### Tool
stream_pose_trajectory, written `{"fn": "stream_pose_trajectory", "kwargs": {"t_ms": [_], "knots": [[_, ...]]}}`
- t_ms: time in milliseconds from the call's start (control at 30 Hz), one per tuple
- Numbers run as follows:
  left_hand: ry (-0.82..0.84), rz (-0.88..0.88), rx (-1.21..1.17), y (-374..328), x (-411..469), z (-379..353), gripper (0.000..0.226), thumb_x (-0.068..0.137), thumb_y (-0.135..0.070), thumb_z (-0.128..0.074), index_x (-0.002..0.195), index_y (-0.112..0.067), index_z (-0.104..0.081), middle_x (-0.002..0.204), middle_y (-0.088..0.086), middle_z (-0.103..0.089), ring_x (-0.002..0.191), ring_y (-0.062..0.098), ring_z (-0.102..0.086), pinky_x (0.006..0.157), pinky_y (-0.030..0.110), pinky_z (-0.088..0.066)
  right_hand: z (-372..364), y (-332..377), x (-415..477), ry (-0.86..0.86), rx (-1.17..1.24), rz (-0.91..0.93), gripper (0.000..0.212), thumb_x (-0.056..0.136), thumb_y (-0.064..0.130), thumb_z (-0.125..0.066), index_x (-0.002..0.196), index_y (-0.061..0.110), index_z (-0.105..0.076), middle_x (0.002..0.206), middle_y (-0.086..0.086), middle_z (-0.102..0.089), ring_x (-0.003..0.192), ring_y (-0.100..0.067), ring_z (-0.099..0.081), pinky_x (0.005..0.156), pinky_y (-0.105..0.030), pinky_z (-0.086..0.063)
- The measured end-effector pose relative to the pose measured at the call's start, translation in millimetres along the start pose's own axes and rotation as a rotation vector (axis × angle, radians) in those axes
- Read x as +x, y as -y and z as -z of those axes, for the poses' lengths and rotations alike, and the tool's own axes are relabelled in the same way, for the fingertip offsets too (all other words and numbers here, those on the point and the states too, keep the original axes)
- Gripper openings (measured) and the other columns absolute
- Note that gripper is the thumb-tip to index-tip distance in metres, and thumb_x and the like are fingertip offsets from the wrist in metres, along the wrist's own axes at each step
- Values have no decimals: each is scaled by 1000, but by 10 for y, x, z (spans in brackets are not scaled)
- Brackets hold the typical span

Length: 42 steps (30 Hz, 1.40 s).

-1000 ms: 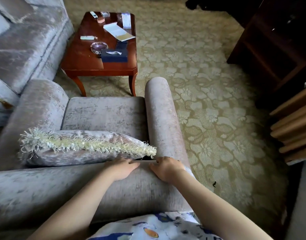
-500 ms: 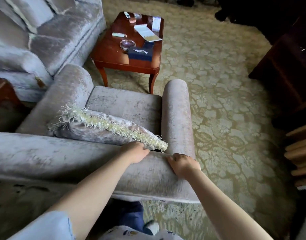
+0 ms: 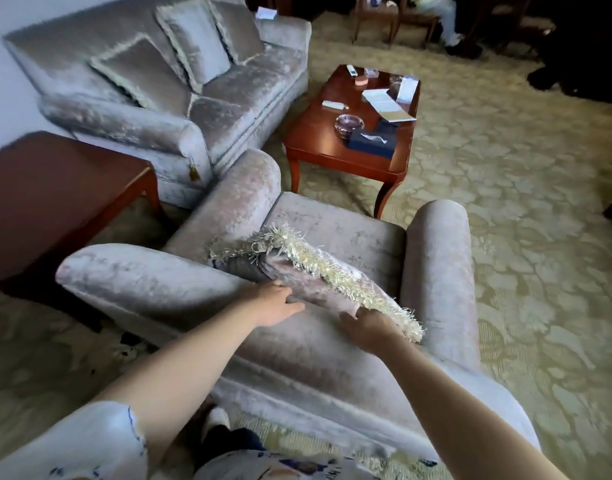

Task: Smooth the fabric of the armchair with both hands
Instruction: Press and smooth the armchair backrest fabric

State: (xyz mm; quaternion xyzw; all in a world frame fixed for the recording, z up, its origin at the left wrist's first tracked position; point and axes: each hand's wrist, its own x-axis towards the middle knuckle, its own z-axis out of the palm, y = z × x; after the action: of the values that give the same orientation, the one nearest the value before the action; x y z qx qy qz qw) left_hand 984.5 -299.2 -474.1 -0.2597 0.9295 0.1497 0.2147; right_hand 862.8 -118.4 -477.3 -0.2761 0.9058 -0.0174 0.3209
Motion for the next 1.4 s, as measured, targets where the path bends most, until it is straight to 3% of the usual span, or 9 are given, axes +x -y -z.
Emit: {"fn": "stream_pose_trajectory", "kwargs": {"t_ms": [133,400,567,733,833,967,1167,1300,1400], "knots": [[4,79,82,821,-6,194,65,84,-70,-24,125,-27,-51,145,2,-39,131,25,-38,104,41,-30,-198,1099,221,40,55,135,62,91,53,-28,131,10,-51,135,-20,-55,123,-35,-51,103,-39,-39],[72,194,120,2344,180,496,65,87,-65,-21,138,-30,-40,150,1,-34,135,22,-34,110,42,-24,-405,2694,751,145,107,209,67,94,54,-32,146,11,-35,145,-22,-45,134,-34,-44,108,-36,-35],[183,194,96,2489,394,511,70,83,-65,-21,135,-25,-45,148,5,-36,133,26,-35,104,45,-25,-481,2758,931,193,111,164,68,96,53,-30,152,16,-22,158,-13,-27,143,-29,-30,117,-37,-25],[291,213,69,2613,656,475,77,79,-73,-21,136,-27,-46,149,3,-37,131,27,-39,102,43,-32,-566,2780,1169,311,73,148,65,96,57,-26,141,14,-44,151,-12,-39,138,-27,-37,113,-36,-28],[371,140,130,2633,772,434,79,71,-66,-13,134,-30,-46,146,2,-41,129,27,-39,100,51,-28,-578,2811,1354,397,64,154,61,100,51,-23,143,11,-41,149,-17,-40,136,-31,-39,112,-36,-29],[336,181,95,2642,883,468,72,76,-64,-19,129,-28,-51,140,2,-47,125,26,-44,99,47,-29,-508,2840,1548,461,55,134,58,101,46,-26,138,7,-47,142,-21,-48,130,-34,-46,106,-34,-35],[245,164,91,2690,822,604,63,85,-60,-19,127,-27,-52,139,6,-48,124,28,-45,100,47,-29,-321,2824,1579,455,120,79,53,98,44,-38,128,4,-56,133,-18,-57,125,-32,-51,103,-36,-39],[213,111,134,2736,622,477,63,86,-58,-15,136,-31,-43,146,4,-40,131,26,-38,104,49,-26,-471,2634,1338,290,70,149,54,99,47,-30,138,16,-50,154,-14,-33,141,-29,-31,115,-34,-24],[221,136,108,2750,592,535,68,87,-63,-14,140,-28,-39,151,3,-32,134,25,-34,103,45,-26,-430,2515,1176,236,65,131,53,100,47,-29,142,20,-45,158,-10,-26,144,-25,-28,118,-32,-21]]}}
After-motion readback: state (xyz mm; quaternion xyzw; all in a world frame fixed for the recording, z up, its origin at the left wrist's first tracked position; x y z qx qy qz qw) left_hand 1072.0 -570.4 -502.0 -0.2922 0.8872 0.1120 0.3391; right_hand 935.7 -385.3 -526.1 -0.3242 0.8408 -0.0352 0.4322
